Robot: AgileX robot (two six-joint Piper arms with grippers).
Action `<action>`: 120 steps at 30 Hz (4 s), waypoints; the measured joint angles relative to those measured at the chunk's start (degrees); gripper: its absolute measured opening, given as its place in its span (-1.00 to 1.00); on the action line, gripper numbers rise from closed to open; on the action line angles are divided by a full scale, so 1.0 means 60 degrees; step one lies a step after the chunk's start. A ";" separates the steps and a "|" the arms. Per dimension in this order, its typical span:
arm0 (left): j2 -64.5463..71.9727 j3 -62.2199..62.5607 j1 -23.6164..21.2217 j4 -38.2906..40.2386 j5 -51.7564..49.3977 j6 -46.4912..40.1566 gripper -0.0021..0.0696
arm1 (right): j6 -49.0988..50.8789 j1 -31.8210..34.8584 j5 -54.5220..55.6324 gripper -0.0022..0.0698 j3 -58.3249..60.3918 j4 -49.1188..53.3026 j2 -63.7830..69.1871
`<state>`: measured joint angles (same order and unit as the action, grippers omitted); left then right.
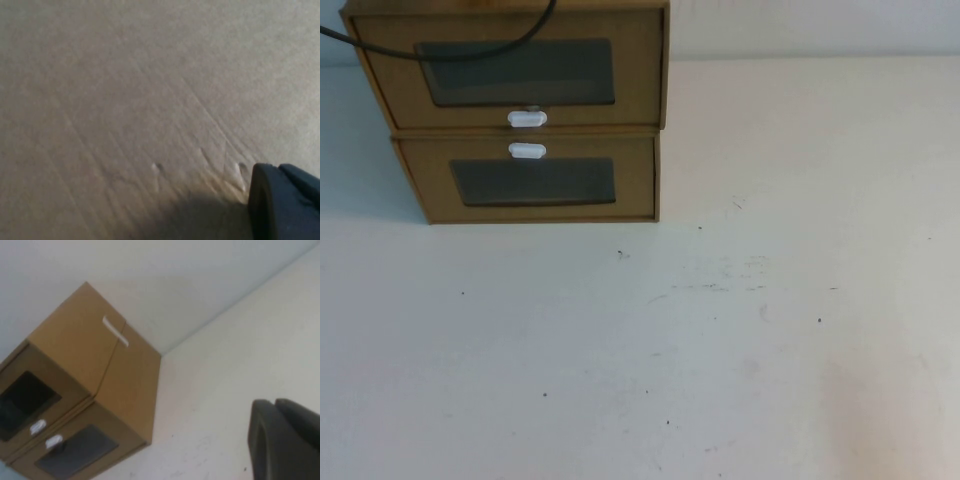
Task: Open the shoe box
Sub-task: 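Pull the top drawer of the cardboard box fully open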
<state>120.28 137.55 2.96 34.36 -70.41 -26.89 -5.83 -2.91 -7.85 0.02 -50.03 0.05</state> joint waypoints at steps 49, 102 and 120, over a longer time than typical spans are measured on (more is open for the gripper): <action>0.0020 0.0000 -0.0006 0.0196 -0.0017 0.0194 -0.96 | 0.0787 -0.8703 -0.5387 -0.98 -1.4179 1.3382 1.6624; 0.0277 0.0057 -0.0021 0.0758 0.0128 0.1025 -0.96 | 0.6254 -0.7966 -0.2091 0.01 -1.7069 2.4219 2.0764; 0.0320 0.0057 -0.0028 0.0870 0.0128 0.0915 -0.96 | 0.7176 -0.7574 -0.1461 0.00 -1.8119 2.4222 2.1225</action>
<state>122.20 137.89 2.79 39.58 -69.64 -21.40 37.22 -48.36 -16.62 -108.69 95.30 127.40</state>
